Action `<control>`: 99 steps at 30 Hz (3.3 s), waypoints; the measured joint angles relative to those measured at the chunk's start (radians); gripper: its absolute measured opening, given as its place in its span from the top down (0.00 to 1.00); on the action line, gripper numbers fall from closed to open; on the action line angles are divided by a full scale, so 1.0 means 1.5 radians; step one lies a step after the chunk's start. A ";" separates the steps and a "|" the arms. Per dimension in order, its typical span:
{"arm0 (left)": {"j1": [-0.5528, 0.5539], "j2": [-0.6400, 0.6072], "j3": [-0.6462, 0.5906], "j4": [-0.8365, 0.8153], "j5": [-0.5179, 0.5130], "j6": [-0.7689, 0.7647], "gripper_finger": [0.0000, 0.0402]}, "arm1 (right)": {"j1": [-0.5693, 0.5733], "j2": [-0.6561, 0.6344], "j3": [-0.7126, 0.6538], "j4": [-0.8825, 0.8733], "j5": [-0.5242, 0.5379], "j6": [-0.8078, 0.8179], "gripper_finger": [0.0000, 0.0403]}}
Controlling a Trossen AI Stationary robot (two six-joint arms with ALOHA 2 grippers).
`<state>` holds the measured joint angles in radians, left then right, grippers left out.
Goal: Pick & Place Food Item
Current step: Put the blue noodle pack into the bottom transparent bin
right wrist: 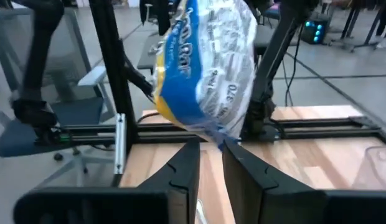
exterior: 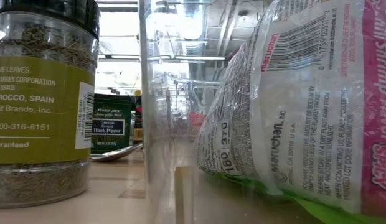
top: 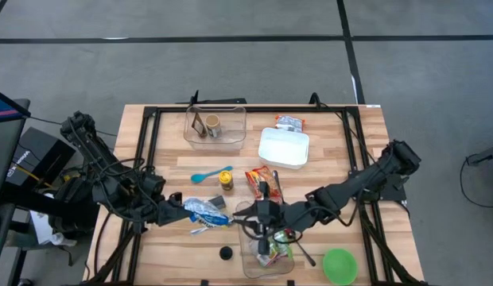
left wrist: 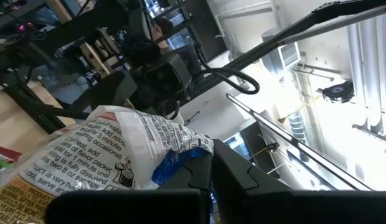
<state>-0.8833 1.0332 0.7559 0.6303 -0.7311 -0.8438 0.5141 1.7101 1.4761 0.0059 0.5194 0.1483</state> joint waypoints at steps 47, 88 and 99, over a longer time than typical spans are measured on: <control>0.009 0.000 0.000 0.000 0.002 0.001 1.00 | -0.052 0.053 0.000 0.110 -0.127 -0.135 0.67; 0.038 0.000 0.000 0.030 0.019 0.001 1.00 | -0.078 0.053 0.001 0.097 -0.137 -0.104 0.62; 0.053 0.002 0.000 0.031 0.033 0.001 1.00 | -0.078 0.053 0.001 0.119 -0.137 -0.122 0.79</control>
<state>-0.8036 1.0359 0.7563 0.6762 -0.6811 -0.8425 0.3977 1.7889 1.4769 0.1845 0.3141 -0.0349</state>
